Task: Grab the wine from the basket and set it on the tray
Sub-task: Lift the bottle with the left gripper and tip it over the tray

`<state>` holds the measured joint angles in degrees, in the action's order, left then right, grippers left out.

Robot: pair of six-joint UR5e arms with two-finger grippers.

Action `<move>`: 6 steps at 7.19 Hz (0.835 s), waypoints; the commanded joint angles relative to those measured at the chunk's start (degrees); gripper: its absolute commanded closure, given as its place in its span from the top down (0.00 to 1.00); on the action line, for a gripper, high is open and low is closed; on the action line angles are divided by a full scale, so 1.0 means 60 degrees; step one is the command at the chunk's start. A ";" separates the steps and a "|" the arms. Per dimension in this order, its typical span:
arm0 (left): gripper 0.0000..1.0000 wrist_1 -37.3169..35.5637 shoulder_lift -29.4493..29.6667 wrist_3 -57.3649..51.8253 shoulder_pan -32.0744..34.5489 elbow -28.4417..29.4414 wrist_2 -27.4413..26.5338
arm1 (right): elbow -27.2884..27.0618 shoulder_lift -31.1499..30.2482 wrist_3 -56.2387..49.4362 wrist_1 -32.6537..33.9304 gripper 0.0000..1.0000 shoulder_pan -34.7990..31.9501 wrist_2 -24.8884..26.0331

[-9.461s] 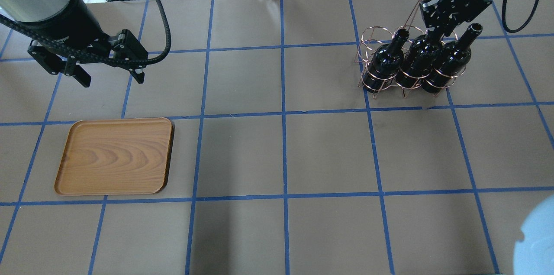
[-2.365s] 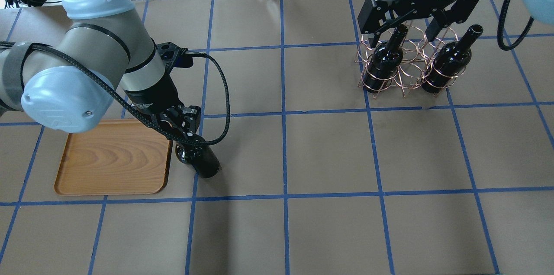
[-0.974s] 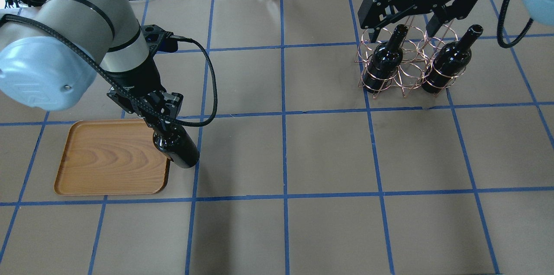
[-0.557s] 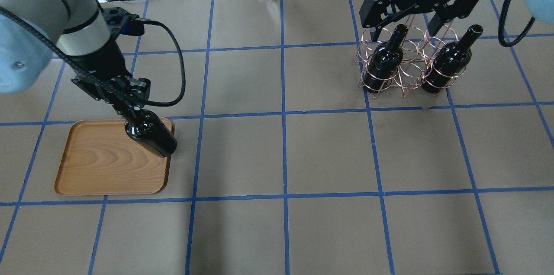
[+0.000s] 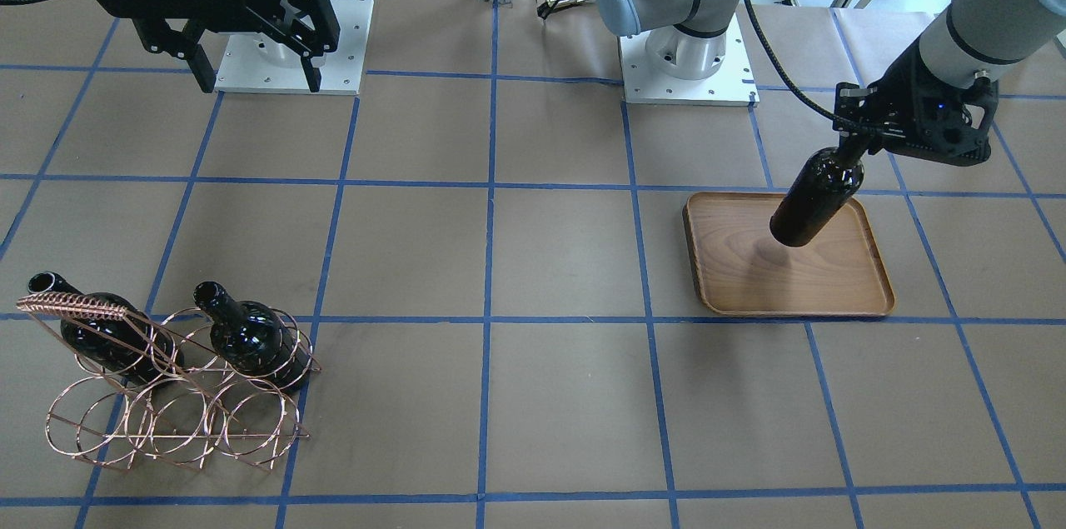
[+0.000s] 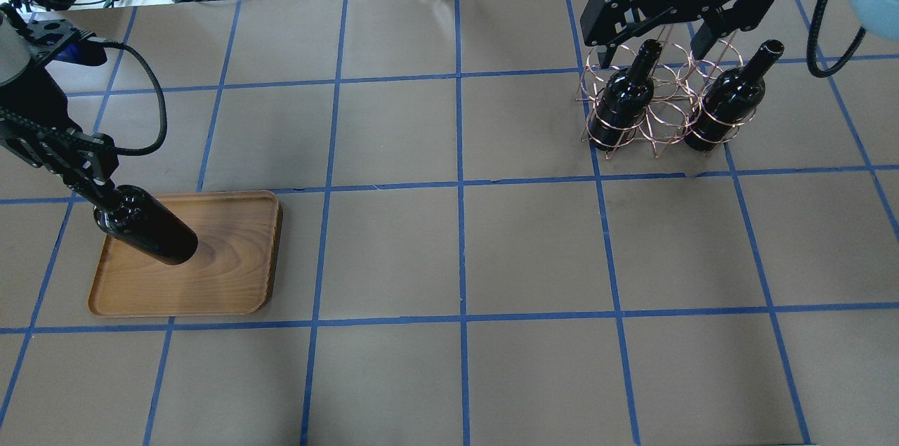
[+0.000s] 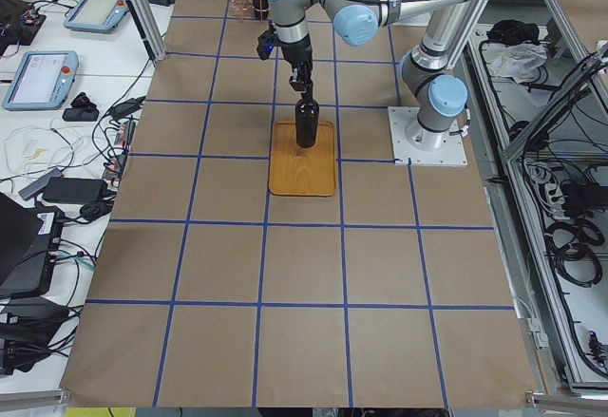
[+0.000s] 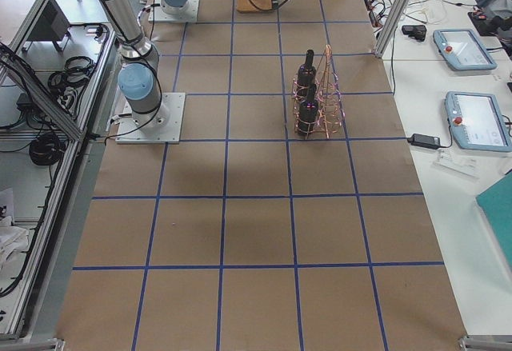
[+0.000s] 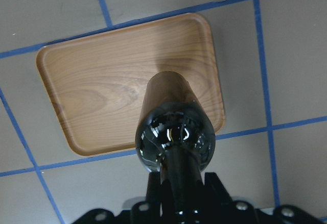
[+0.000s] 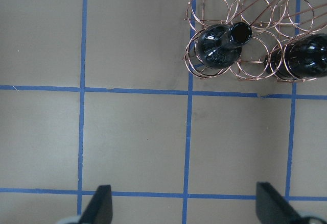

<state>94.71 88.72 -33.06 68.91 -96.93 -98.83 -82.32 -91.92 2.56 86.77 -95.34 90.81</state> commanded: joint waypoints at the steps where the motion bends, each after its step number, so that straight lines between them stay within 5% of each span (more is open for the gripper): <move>1: 0.00 -0.0226 0.0313 -0.0056 -0.0118 -0.0206 -0.0008 | -0.0006 0.0012 -0.0002 0.0011 1.00 -0.0004 -0.0003; 6: 0.00 -0.0711 0.0711 -0.0275 -0.0352 -0.0354 0.0021 | 0.0008 0.0026 -0.0002 0.0011 1.00 0.0040 0.0084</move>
<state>90.49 92.85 -34.18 67.21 -99.02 -98.77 -82.28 -91.83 2.55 86.86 -95.21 90.97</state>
